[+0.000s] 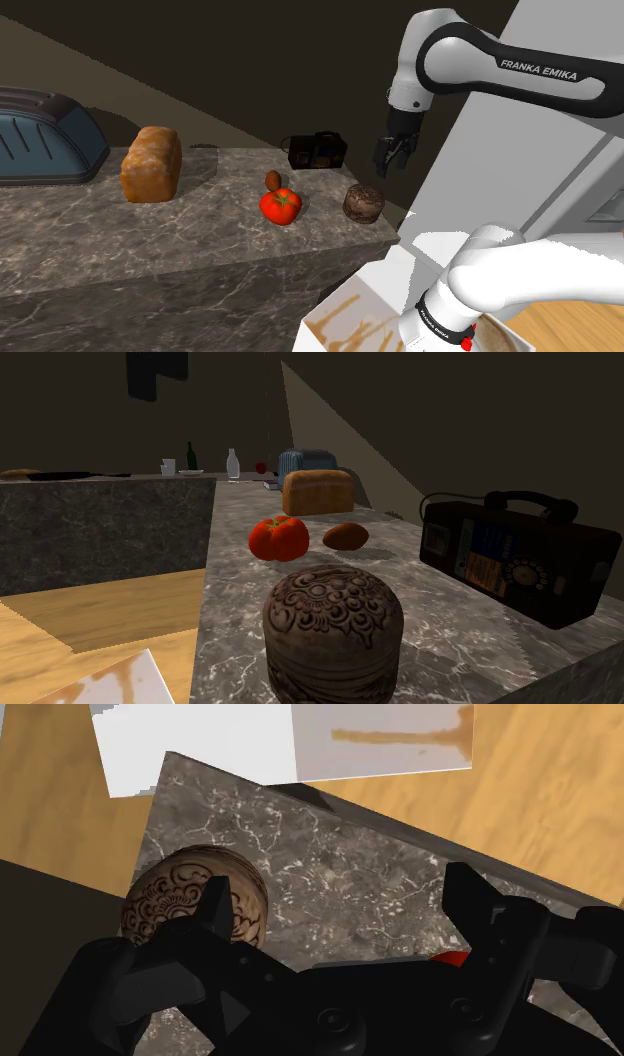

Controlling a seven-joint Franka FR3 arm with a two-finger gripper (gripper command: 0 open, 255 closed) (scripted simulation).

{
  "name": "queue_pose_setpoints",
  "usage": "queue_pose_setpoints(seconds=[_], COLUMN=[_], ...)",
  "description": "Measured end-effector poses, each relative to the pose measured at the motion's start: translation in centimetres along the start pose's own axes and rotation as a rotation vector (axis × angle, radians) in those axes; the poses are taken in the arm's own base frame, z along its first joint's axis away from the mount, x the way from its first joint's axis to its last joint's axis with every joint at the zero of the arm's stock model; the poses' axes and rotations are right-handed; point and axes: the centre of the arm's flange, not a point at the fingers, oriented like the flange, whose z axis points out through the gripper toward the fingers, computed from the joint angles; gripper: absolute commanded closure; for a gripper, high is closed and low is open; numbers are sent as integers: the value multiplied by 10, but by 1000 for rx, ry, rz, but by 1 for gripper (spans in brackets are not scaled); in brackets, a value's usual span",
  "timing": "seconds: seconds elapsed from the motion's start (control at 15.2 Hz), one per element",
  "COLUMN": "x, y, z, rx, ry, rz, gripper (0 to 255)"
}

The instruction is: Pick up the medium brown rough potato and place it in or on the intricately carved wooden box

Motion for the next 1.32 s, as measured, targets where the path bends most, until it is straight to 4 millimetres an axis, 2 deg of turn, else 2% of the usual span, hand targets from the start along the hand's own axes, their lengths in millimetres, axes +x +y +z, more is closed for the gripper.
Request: queue_pose_setpoints(seconds=[0.13,0.4,1.32], x=[5,41,203], y=[0,-6,-30], z=[1,22,90], rx=[1,12,55], ry=[2,16,81], rz=[-2,-13,-59], gripper=[0,0,0])
